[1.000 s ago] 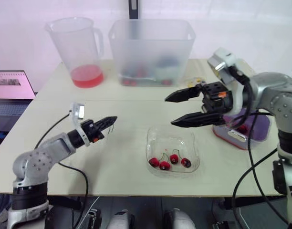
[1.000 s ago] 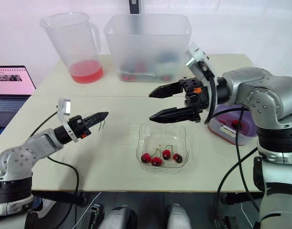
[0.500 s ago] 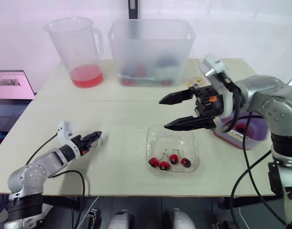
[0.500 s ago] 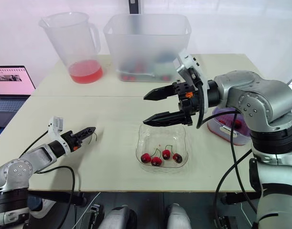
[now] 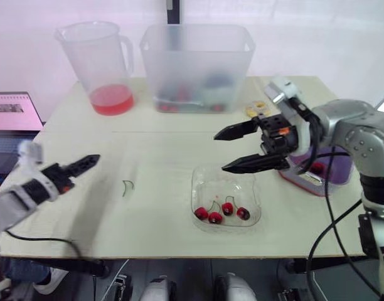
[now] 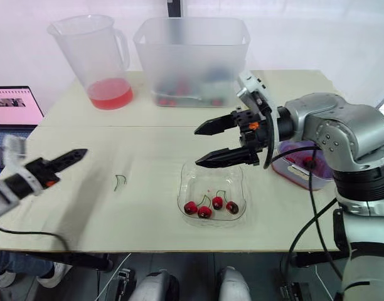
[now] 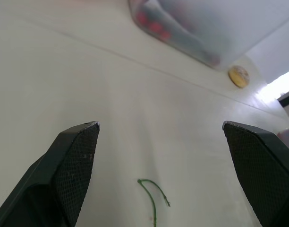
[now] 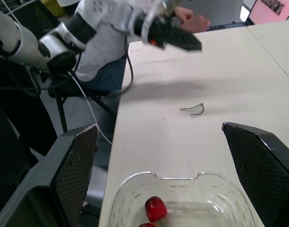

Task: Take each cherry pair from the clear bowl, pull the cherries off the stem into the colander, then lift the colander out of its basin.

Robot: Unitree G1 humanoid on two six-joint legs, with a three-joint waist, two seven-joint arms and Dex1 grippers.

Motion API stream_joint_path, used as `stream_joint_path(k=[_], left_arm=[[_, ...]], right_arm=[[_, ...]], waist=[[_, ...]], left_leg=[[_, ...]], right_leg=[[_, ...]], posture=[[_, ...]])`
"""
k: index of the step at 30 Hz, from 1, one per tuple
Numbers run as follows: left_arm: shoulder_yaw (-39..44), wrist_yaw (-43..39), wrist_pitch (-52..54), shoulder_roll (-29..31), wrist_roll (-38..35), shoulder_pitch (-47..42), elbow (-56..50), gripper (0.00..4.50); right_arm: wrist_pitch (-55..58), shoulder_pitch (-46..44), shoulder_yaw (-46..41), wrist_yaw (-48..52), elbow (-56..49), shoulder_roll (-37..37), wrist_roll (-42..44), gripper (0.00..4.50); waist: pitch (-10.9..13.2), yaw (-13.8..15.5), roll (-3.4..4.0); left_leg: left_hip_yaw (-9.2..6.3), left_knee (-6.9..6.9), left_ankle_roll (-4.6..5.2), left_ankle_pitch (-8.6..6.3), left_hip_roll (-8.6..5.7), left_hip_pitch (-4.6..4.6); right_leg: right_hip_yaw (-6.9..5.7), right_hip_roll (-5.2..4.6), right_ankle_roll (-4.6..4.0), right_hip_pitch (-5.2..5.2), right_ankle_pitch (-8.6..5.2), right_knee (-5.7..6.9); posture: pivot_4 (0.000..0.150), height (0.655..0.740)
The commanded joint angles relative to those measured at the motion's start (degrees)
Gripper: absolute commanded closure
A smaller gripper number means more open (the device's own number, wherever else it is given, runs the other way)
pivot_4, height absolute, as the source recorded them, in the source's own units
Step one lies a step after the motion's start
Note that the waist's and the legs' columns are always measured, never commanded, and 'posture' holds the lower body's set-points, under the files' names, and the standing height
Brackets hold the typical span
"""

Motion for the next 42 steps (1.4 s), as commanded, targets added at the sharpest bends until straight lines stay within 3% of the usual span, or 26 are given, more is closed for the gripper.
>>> stream_joint_path(k=[1,5,9,12,16,20,23,32,35,40,42], left_arm=[[3.5,-15.1,-1.4,6.1,-0.9,4.6,-6.1,0.12],[2.1,-29.8,-3.2,10.4,-3.1,8.2,-15.2,0.12],[-5.4,-31.7,-5.8,9.9,-1.8,4.9,-20.6,0.12],[-13.3,-34.1,-10.1,10.3,4.9,5.5,-24.0,0.12],[-19.4,-32.5,-11.7,7.5,5.4,1.7,-25.8,0.12],[-22.9,-33.6,-13.1,7.2,7.0,-1.0,-26.3,0.12],[-23.0,-31.6,-12.8,5.0,4.7,-4.2,-25.3,0.12],[-23.6,-30.0,-15.5,3.1,7.8,-5.8,-25.8,0.12],[-23.5,-30.4,-16.1,3.3,9.4,-3.7,-25.6,0.0],[-24.7,-29.8,-16.5,3.3,11.3,-3.4,-25.1,0.0],[-25.2,-30.3,-16.6,3.6,11.9,-3.0,-24.5,0.0]], right_arm=[[-1.7,0.1,0.5,1.2,-0.5,-3.6,-3.1,0.0],[-5.2,3.7,3.8,3.3,-3.9,-9.1,-8.2,0.0],[-10.2,7.7,9.8,2.1,-9.7,-11.2,-15.8,0.0],[-12.4,9.8,13.7,-1.8,-13.3,-9.6,-21.4,0.0],[-13.0,8.2,20.4,-2.9,-14.5,-8.7,-29.0,0.0],[-8.3,6.8,24.2,-2.5,-15.2,-5.8,-29.7,0.0],[-9.1,6.0,26.9,-2.6,-14.8,-3.6,-32.0,0.0],[-11.3,5.4,32.8,-1.7,-12.1,-2.5,-40.6,0.0],[-10.4,5.8,33.0,-1.2,-13.0,-2.8,-41.4,0.77],[-11.7,6.6,34.4,-1.1,-12.9,-2.8,-44.6,3.21],[-11.7,6.6,34.5,-0.8,-12.8,-2.4,-45.2,3.21]], waist=[[0.0,0.0,0.0],[0.0,0.4,0.0],[0.0,0.3,0.03],[0.0,-0.2,0.03],[0.0,-0.2,-0.03],[0.0,-0.2,-0.04],[0.1,0.0,-0.06],[0.1,0.1,-0.08],[0.0,0.1,-0.08],[0.1,0.2,-0.08],[0.0,0.2,-0.08]], left_leg=[[0.04,-0.04,0.0,0.0,-0.02,0.0],[0.07,-0.13,-0.01,0.0,-0.07,-0.04],[0.08,-0.22,-0.12,0.06,-0.06,0.03],[0.12,-0.38,-0.2,0.12,-0.03,0.08],[0.26,-0.49,-0.24,0.15,0.0,0.02],[0.25,-0.44,-0.25,0.17,0.02,0.02],[0.23,-0.45,-0.24,0.16,0.02,0.0],[0.22,-0.4,-0.23,0.17,-0.01,0.01],[0.22,-0.4,-0.23,0.17,0.0,0.01],[0.21,-0.4,-0.23,0.17,0.01,0.01],[0.21,-0.38,-0.23,0.17,0.0,0.01]], right_leg=[[0.0,-0.02,0.0,-0.05,0.0,-0.01],[0.0,-0.09,-0.01,-0.1,-0.01,-0.09],[0.08,-0.08,-0.01,-0.1,0.0,-0.05],[0.13,-0.02,0.0,-0.14,0.0,-0.04],[0.24,0.16,0.0,-0.37,0.0,-0.01],[0.23,0.22,-0.01,-0.35,0.01,0.0],[0.23,0.23,-0.01,-0.35,0.01,-0.01],[0.22,0.23,-0.01,-0.32,0.01,0.01],[0.22,0.24,-0.01,-0.31,0.01,0.02],[0.21,0.24,-0.01,-0.31,0.01,0.02],[0.21,0.24,-0.01,-0.3,0.01,0.03]], posture=[[0.15,0.6886],[0.15,0.6886],[0.15,0.6886],[0.15,0.6886],[0.15,0.6886],[0.15,0.6886],[0.15,0.6886],[0.15,0.6886],[0.15,0.6886],[0.15,0.6886],[0.15,0.6886]])
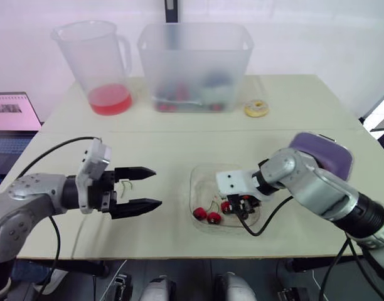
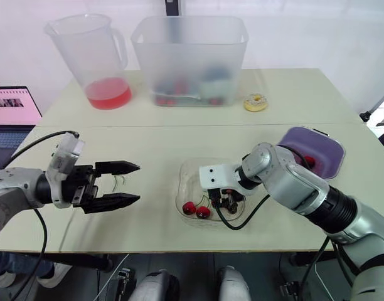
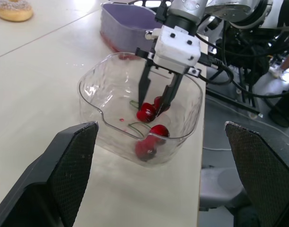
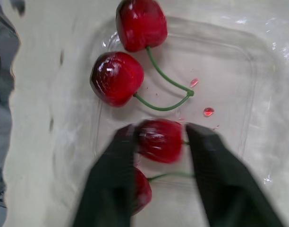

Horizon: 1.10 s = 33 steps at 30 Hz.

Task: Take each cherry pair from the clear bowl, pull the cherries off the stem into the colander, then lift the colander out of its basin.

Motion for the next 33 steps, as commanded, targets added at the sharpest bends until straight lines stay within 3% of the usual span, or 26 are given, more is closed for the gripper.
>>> stream_joint_path(k=[1,9,19,22,25,33], left_arm=[[-0.2,-1.0,-0.6,1.4,1.3,0.4,0.0,0.0],[-0.6,-1.7,-1.0,1.4,1.9,0.4,0.2,0.0],[-2.4,-1.7,-2.0,0.2,3.1,-0.2,0.5,0.0],[-2.8,-1.9,-2.1,0.0,3.4,-0.5,0.6,0.0],[-3.0,-2.1,-2.3,-0.1,3.8,-0.8,0.8,0.0],[-3.6,-1.5,-3.3,-1.1,4.5,-1.4,1.3,0.0]], right_arm=[[-0.8,-0.4,-0.3,0.5,-1.0,0.5,-1.7,3.21],[-1.6,-1.2,-1.9,1.9,-0.5,1.9,-2.0,3.21],[5.5,-3.0,-3.8,4.8,-3.8,0.2,-0.4,3.21],[6.7,-2.9,-3.5,3.5,-3.0,0.4,-1.4,2.29],[7.4,-3.0,-3.5,2.4,-2.7,0.6,-1.9,0.88],[9.3,-0.1,-0.7,0.6,-1.5,1.0,-2.5,0.88]], waist=[[0.0,0.0,0.0],[0.0,-0.1,0.0],[0.0,0.0,0.0],[0.0,0.0,0.0],[0.0,-0.2,0.0],[0.0,-0.1,-0.01]], left_leg=[[0.0,0.0,0.0,0.0,0.0,0.0],[0.0,0.0,0.0,0.0,0.01,0.0],[-0.01,0.0,0.0,0.0,0.01,0.0],[-0.01,0.01,0.0,0.0,0.0,0.0],[0.0,0.01,0.0,0.0,0.0,0.0],[0.0,0.01,0.0,0.0,0.0,0.0]], right_leg=[[0.0,0.0,0.0,0.0,0.0,0.0],[0.0,0.01,0.0,0.0,0.0,0.01],[-0.01,0.01,0.0,0.0,0.0,0.02],[0.0,0.01,0.0,0.0,0.0,0.03],[0.0,0.01,0.0,-0.01,0.0,0.04],[0.0,0.01,0.0,0.0,0.0,0.04]], posture=[[0.15,0.6886],[0.15,0.6886],[0.15,0.6886],[0.15,0.6886],[0.15,0.6886],[0.15,0.6886]])
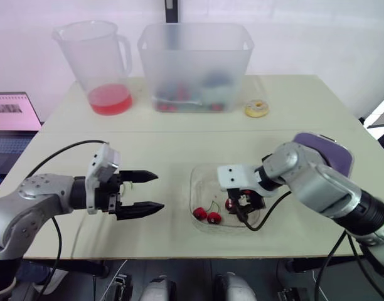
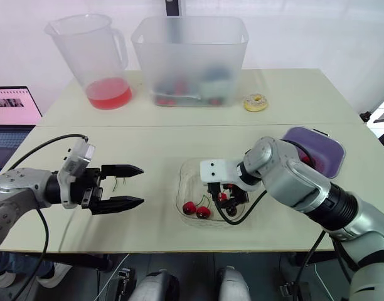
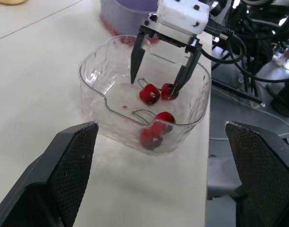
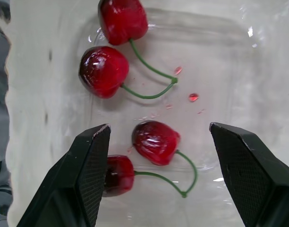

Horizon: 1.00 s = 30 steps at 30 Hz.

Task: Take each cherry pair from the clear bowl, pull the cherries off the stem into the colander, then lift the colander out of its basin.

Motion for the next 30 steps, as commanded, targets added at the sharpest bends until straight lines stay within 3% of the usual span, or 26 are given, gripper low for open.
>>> stream_joint_path(k=[1,5,9,14,22,30], left_arm=[[0.3,0.2,-1.2,-0.9,-0.1,-1.0,-0.5,0.0],[-0.3,0.7,-1.1,-1.5,0.1,-1.5,-0.9,0.0],[-0.2,0.8,-0.9,-1.6,0.0,-1.3,-1.2,0.0],[-0.1,1.0,-1.0,-1.7,0.0,-1.2,-1.3,0.0],[-0.3,0.7,-1.3,-1.9,0.7,-1.2,-1.2,0.0],[0.3,0.3,-1.5,-1.6,1.3,-0.3,-1.3,0.0]], right_arm=[[-0.1,0.5,0.6,-1.1,0.8,0.4,-1.0,0.88],[0.3,0.1,1.2,-0.8,1.0,0.1,-1.3,0.88],[0.8,-0.4,1.2,-1.2,0.6,0.7,-1.5,2.24],[-1.5,-1.4,1.2,-1.5,0.8,2.0,-2.0,2.24],[-14.3,-5.7,2.2,-0.3,6.4,7.0,-4.9,2.24],[-5.7,-5.6,1.7,6.0,2.6,3.8,-2.8,2.24]], waist=[[0.0,0.0,0.0],[0.0,-0.1,-0.02],[0.0,-0.1,-0.02],[0.0,-0.1,-0.02],[0.0,-0.3,-0.03],[0.0,-0.1,-0.03]], left_leg=[[0.0,0.01,0.0,0.0,0.0,0.0],[0.0,0.02,0.0,0.0,0.0,0.02],[0.0,0.02,0.0,0.0,0.0,0.02],[0.0,0.02,0.0,0.0,0.0,0.02],[0.0,0.01,0.0,0.0,0.01,0.02],[-0.02,0.05,0.0,0.0,-0.01,0.01]], right_leg=[[0.0,0.0,0.0,0.0,0.0,0.01],[0.0,0.0,0.0,0.01,0.0,0.03],[0.0,0.0,0.0,0.01,0.0,0.03],[0.0,0.0,0.0,0.01,0.0,0.03],[0.0,0.02,0.0,0.0,0.0,0.04],[0.0,0.01,0.0,0.02,0.0,0.05]], posture=[[0.15,0.6886],[0.15,0.6886],[0.15,0.6886],[0.15,0.6886],[0.15,0.6886],[0.15,0.6886]])
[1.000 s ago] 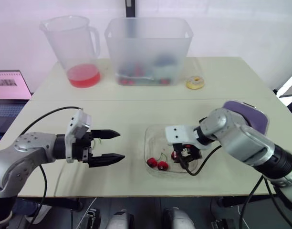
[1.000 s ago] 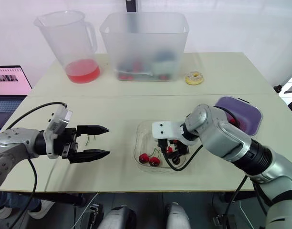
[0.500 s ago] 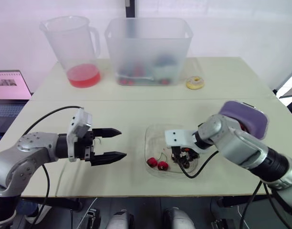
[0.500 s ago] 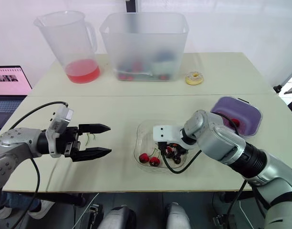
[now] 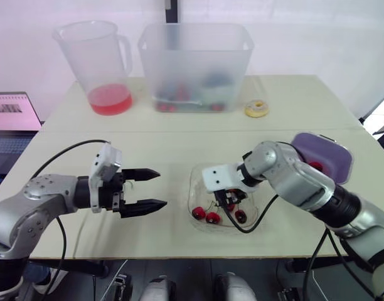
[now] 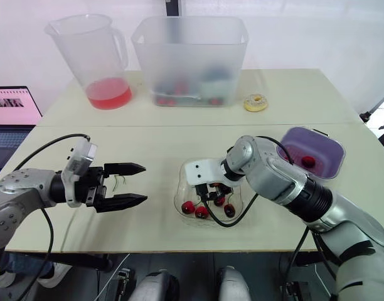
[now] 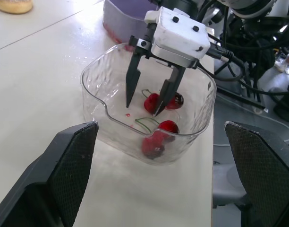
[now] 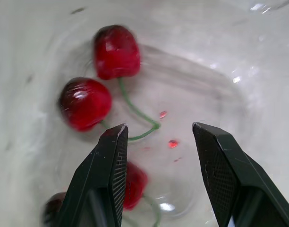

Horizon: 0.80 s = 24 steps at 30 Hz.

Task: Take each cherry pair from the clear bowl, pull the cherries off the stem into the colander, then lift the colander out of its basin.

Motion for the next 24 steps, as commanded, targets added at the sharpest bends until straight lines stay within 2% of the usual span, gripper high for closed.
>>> stream_joint_path(k=[1,15,18,20,21,24], left_arm=[[0.6,-0.3,-1.1,0.4,0.1,0.0,-1.3,0.0],[-1.2,-1.1,-1.9,-0.2,1.4,-1.0,-0.7,0.0],[-1.1,-1.2,-2.0,-0.1,1.5,-0.9,-0.8,0.0],[-1.2,-1.2,-2.0,-0.2,1.6,-0.8,-0.8,0.0],[-1.2,-1.2,-2.1,-0.2,1.6,-0.8,-0.8,0.0],[-1.4,-1.1,-2.2,-0.3,1.8,-0.9,-0.8,0.0]], right_arm=[[3.6,-0.8,-1.0,1.3,-3.1,-1.7,0.2,2.24],[4.8,1.1,2.0,-1.0,-1.3,-2.7,-4.6,2.24],[5.2,1.0,2.0,-1.3,-1.2,-2.4,-4.5,3.02],[5.0,0.8,1.9,-1.4,-1.1,-2.2,-4.6,3.74],[4.4,0.6,1.9,-1.3,-1.2,-2.1,-4.7,3.89],[1.0,-0.5,1.4,-1.3,-0.7,-1.3,-4.8,3.89]], waist=[[0.0,0.0,0.0],[0.0,-0.1,0.0],[0.0,-0.1,0.0],[0.0,-0.1,0.0],[0.0,-0.1,0.0],[0.0,-0.1,0.0]], left_leg=[[0.0,0.0,0.0,0.0,0.0,0.0],[0.01,0.0,0.0,0.0,0.0,0.0],[0.01,0.0,0.0,0.0,0.0,0.0],[0.01,0.0,0.0,0.0,0.0,0.0],[0.0,0.0,0.0,0.0,0.0,0.0],[0.01,0.0,0.0,0.0,0.0,0.0]], right_leg=[[0.0,0.0,0.0,0.0,0.0,0.0],[0.0,0.0,0.0,0.0,0.0,0.01],[0.0,0.0,0.0,0.0,0.0,0.0],[0.0,0.0,0.0,0.0,0.0,0.01],[0.0,0.0,0.0,0.0,0.0,0.01],[0.0,0.0,0.0,0.0,0.0,0.0]], posture=[[0.15,0.6886],[0.15,0.6886],[0.15,0.6886],[0.15,0.6886],[0.15,0.6886],[0.15,0.6886]])
